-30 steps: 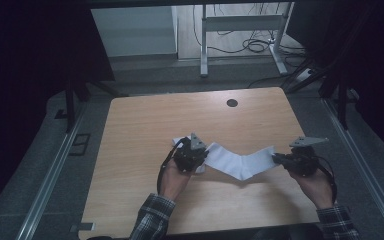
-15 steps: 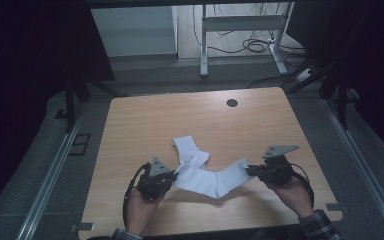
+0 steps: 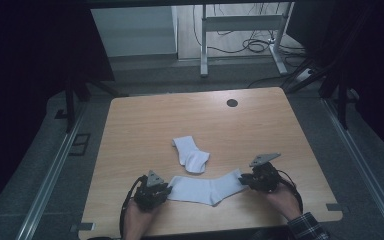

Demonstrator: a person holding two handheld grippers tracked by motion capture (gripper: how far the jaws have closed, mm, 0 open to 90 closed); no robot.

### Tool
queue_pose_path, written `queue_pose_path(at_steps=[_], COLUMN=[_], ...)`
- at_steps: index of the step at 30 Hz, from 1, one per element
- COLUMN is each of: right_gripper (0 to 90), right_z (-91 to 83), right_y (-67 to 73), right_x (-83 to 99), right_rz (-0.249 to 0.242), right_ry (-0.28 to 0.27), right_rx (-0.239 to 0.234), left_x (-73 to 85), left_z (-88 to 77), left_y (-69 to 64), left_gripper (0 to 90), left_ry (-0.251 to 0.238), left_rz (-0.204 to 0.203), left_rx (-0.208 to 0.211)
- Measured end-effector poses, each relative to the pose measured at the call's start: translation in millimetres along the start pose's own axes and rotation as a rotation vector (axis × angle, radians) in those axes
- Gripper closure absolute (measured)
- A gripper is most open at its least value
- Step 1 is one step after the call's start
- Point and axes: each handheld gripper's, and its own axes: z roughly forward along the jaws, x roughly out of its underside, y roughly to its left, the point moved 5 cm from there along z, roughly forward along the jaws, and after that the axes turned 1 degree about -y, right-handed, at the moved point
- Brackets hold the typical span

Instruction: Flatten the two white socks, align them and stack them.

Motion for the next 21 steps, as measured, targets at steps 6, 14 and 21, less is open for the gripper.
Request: queue_pose_path(at_steps=[6, 14, 21], right_gripper=[65.3, 51.6, 41.0], right_z=[-13.2, -20.1, -16.7], right_y=[-14.3, -39.6, -56.5], right_x=[-1.2, 11.4, 24.7], right_rz=[0.015, 0.022, 0.034], right_ry=[-0.053, -0.045, -0.029], right_rx=[0.062, 0.153, 0.182], left_x=[-24.0, -63.9, -89.4], left_z=[-11.9, 8.1, 38.4], left_y=[6.0, 6.8, 2.9], left_gripper=[61.0, 60.2, 61.0], left_ry=[-0.066, -0.068, -0.031], left_rz=[0.003, 0.033, 0.056], left_rx=[-0.023, 0.006, 0.018])
